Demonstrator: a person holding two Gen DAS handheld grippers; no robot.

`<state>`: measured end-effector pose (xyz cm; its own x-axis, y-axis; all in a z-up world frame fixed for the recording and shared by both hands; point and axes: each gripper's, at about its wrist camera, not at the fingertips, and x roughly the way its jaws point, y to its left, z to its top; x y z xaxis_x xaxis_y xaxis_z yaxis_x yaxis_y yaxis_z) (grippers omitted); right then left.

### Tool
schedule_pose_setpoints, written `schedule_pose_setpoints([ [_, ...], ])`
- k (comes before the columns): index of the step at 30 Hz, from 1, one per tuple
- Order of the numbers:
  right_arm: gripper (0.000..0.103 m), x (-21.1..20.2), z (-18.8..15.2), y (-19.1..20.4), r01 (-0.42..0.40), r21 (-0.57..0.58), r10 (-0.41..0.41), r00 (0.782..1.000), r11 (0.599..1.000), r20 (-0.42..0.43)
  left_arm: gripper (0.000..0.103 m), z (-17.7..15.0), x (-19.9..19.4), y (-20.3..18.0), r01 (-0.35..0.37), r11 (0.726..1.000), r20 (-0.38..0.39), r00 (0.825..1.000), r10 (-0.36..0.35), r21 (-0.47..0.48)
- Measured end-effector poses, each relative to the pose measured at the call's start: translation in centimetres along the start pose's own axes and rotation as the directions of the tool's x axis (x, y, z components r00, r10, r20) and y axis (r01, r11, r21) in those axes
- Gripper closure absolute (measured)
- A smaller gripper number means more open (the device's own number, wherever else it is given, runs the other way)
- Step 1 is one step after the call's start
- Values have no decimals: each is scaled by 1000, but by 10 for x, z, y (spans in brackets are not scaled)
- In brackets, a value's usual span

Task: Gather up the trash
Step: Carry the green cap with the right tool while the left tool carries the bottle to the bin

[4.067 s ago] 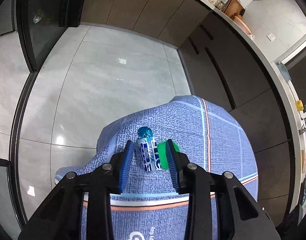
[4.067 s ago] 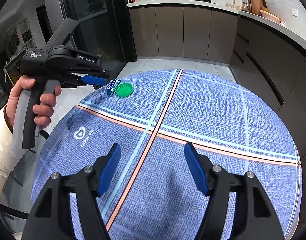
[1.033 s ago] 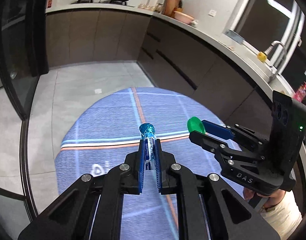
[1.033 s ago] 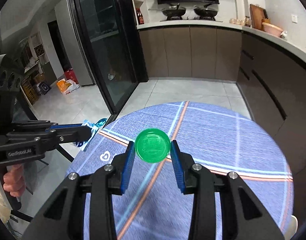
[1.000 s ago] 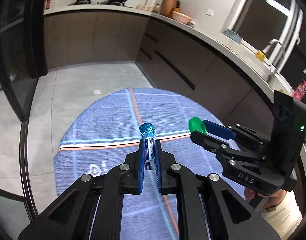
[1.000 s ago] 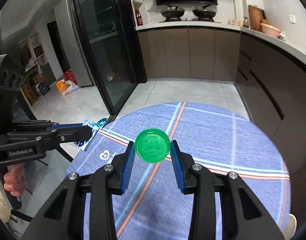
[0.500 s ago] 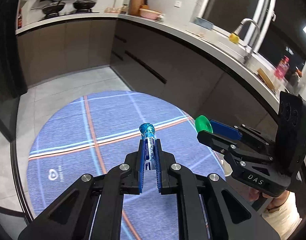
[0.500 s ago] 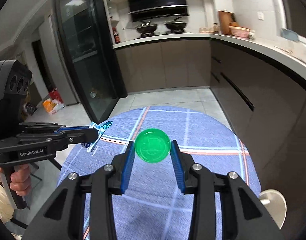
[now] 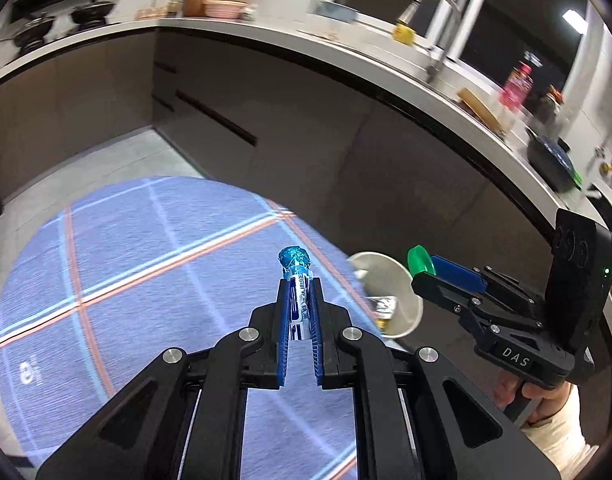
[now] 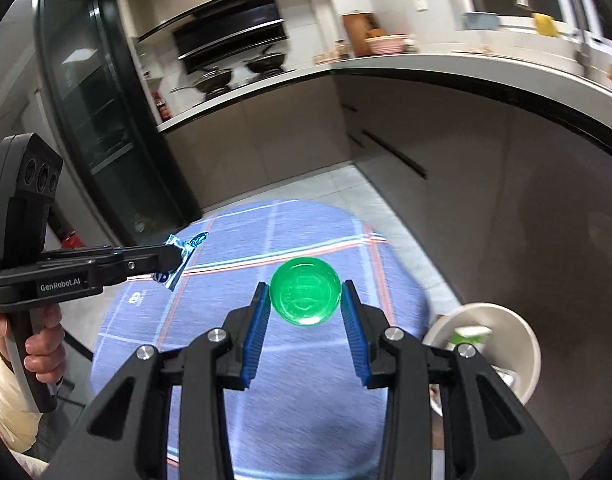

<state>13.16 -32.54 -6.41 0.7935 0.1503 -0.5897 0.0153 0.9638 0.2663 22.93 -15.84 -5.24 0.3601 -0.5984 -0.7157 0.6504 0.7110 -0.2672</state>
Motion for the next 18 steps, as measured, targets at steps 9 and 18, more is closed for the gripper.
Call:
schedule_pose_setpoints([
  [9, 66, -33, -30, -72, 116, 109, -118, 993, 987, 6, 94, 7, 59, -73, 108, 988, -84, 991, -100, 106],
  [18, 66, -28, -65, -139, 180, 202, -172, 984, 963, -53, 94, 6, 135, -118, 196, 971, -211, 963, -165, 138],
])
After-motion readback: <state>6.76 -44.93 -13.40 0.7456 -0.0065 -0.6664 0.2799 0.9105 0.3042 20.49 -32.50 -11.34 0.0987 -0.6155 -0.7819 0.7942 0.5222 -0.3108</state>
